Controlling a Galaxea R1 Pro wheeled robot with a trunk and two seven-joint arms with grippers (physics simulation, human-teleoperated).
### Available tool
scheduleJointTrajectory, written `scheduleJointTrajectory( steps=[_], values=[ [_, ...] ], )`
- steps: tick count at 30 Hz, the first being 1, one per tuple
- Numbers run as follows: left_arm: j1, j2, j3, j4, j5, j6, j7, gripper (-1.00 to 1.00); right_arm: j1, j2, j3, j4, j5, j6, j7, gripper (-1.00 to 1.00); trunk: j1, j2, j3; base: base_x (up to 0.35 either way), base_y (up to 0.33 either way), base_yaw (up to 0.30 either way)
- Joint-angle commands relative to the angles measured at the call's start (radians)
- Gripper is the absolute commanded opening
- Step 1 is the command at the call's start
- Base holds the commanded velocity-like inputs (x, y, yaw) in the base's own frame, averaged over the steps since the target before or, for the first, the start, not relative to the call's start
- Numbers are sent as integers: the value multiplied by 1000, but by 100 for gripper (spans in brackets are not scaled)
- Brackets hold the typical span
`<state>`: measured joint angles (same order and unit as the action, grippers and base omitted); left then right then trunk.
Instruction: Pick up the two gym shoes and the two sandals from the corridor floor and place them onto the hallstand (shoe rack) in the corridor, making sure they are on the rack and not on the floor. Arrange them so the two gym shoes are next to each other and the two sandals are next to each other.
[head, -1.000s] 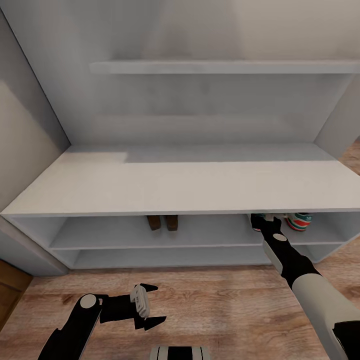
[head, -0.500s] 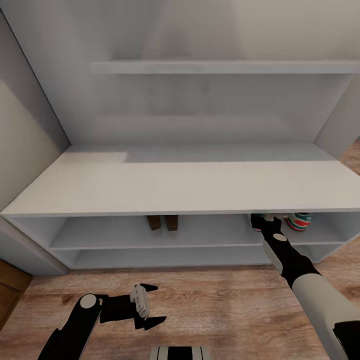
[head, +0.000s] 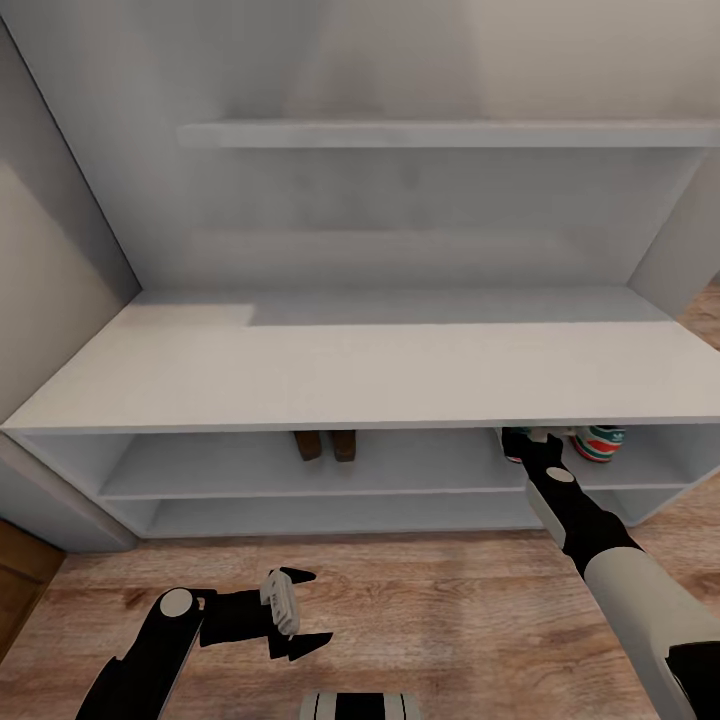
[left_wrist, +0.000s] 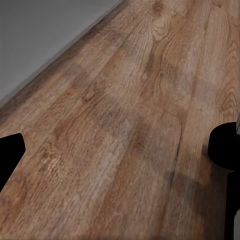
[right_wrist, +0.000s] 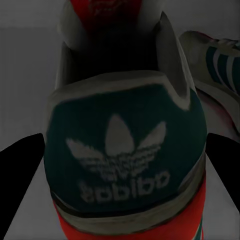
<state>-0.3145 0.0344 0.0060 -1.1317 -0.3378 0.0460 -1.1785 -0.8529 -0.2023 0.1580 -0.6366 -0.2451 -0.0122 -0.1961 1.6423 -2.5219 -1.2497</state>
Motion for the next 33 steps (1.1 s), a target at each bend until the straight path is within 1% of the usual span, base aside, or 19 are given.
scheduleJointTrajectory(
  steps=[1, 21, 33],
  values=[
    [0, 0, 0, 0, 0, 0, 0, 100, 0, 0, 0, 0, 0, 0, 1, -100, 0, 0, 0, 0, 0, 0],
    [0, -1, -1, 1, -1, -1, 0, 100, 0, 0, 0, 0, 1, 0, 2, -100, 0, 0, 0, -8, -6, 0],
    [0, -1, 0, 1, 1, -1, 0, 100, 0, 0, 0, 0, 1, -1, 3, -100, 0, 0, 0, -10, -166, 0]
  ],
)
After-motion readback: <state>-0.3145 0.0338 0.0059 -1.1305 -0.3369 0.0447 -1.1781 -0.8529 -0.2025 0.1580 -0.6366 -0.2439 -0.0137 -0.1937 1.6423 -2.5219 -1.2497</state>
